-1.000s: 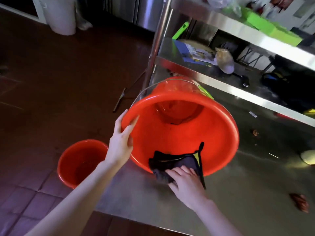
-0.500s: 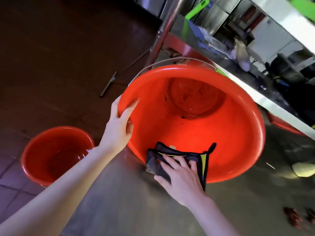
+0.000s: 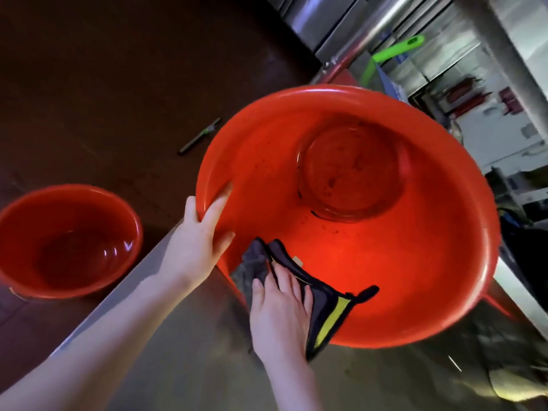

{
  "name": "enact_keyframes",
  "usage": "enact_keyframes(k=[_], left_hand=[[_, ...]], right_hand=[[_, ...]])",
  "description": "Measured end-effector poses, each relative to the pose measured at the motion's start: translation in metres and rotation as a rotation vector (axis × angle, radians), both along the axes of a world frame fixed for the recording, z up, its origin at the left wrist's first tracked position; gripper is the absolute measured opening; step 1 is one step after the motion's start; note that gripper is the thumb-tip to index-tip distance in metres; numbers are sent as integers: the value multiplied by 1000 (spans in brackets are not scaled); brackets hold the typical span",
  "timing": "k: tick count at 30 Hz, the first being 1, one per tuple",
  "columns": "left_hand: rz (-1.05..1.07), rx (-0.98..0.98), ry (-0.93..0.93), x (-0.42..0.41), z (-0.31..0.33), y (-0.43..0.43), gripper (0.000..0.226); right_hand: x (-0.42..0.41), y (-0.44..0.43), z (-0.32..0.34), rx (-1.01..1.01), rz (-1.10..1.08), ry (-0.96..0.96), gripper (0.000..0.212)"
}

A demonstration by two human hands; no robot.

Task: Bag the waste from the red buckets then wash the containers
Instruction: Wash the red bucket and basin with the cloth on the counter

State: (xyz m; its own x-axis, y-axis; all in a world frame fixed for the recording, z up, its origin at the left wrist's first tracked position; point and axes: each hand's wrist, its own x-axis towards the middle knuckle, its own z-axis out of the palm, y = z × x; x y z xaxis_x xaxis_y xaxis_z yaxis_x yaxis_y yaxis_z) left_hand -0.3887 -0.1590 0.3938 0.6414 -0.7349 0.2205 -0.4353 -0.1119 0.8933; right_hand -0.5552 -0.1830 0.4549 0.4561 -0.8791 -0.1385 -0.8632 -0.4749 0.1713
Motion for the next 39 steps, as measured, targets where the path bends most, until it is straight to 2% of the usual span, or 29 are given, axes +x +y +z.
enact_keyframes(k=[4, 9, 12, 15, 18, 21, 25, 32, 35, 39], left_hand=[[28, 0, -65, -3, -5, 0, 95], [65, -18, -71, -1, -13, -2, 92], [92, -17, -107, -2, -15, -2, 91], [105, 17, -96, -1, -14, -4, 90], [82, 47, -109, 1, -12, -3, 90], [35, 42, -133, 0, -11, 0, 90], [-37, -6, -106, 2, -12, 3, 85], [22, -51, -74, 0, -18, 3, 87], [40, -45, -78, -1, -16, -1, 87], [52, 4, -89, 0, -15, 1, 89]], right_hand=[[15, -40, -16, 91, -55, -63, 56], [57, -150, -20, 203, -256, -152, 55], [71, -182, -13, 246, -317, -163, 55], [65, -153, -10, 231, -209, -126, 55], [39, -76, -14, 226, -57, -105, 55], [22, -16, -15, 232, -24, -74, 57], [33, -54, -14, 255, -138, -84, 55], [82, -172, -12, 230, -343, -175, 54], [84, -153, -15, 195, -287, -166, 52], [59, -63, -19, 184, -82, -204, 53]])
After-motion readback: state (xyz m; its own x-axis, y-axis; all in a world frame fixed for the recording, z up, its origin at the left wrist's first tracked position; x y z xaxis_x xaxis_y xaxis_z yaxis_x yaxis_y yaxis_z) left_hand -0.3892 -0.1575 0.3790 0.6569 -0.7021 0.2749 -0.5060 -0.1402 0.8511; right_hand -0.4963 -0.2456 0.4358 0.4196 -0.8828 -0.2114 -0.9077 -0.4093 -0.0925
